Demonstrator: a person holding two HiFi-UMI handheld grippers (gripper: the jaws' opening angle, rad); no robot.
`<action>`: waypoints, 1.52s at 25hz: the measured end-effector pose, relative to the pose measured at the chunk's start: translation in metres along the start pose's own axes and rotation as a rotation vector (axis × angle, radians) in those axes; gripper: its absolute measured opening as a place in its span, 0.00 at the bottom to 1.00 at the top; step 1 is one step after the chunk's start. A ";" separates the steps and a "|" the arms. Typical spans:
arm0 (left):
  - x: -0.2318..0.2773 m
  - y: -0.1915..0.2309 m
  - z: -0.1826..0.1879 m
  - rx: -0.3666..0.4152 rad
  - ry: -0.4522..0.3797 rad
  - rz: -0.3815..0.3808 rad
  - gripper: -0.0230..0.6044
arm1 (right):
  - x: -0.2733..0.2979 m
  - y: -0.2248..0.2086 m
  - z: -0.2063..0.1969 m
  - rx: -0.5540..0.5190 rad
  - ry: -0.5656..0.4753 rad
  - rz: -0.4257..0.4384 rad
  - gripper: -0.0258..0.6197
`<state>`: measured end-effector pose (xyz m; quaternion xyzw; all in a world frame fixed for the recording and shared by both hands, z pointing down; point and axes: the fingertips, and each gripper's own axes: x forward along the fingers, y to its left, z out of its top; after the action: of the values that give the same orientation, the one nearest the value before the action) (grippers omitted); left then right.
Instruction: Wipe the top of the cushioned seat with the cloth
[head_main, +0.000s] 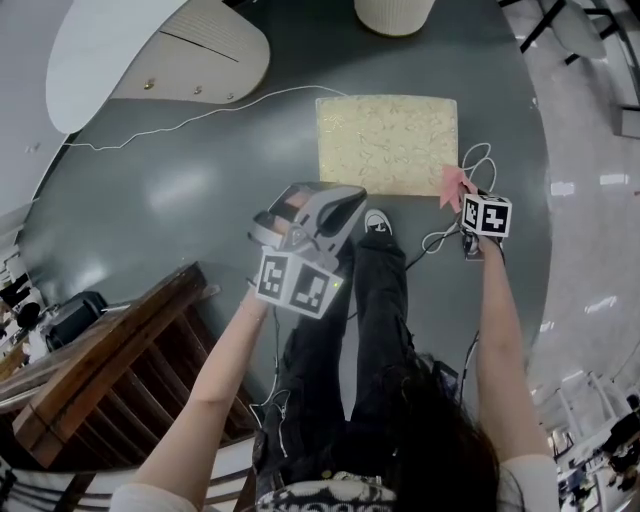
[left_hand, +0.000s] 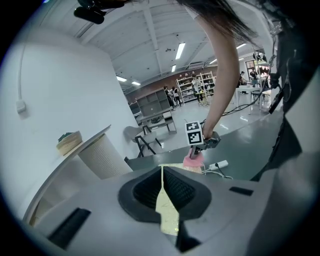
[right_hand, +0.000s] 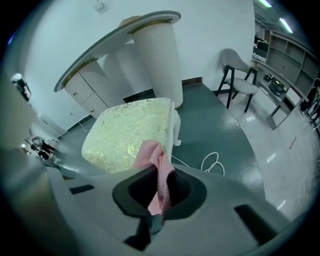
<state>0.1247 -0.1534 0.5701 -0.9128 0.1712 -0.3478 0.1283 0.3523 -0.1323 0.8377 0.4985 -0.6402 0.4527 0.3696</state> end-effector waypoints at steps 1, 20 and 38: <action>0.003 0.000 0.003 0.003 -0.001 -0.002 0.05 | -0.001 -0.004 0.000 0.004 -0.001 -0.002 0.06; -0.052 0.042 0.073 -0.059 0.051 0.187 0.05 | -0.167 0.113 0.080 -0.095 -0.219 0.322 0.06; -0.202 0.033 0.063 -0.273 0.127 0.428 0.05 | -0.275 0.300 0.109 -0.374 -0.258 0.544 0.06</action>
<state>0.0184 -0.0944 0.3935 -0.8410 0.4133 -0.3432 0.0637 0.1214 -0.1240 0.4862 0.2866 -0.8627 0.3428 0.2368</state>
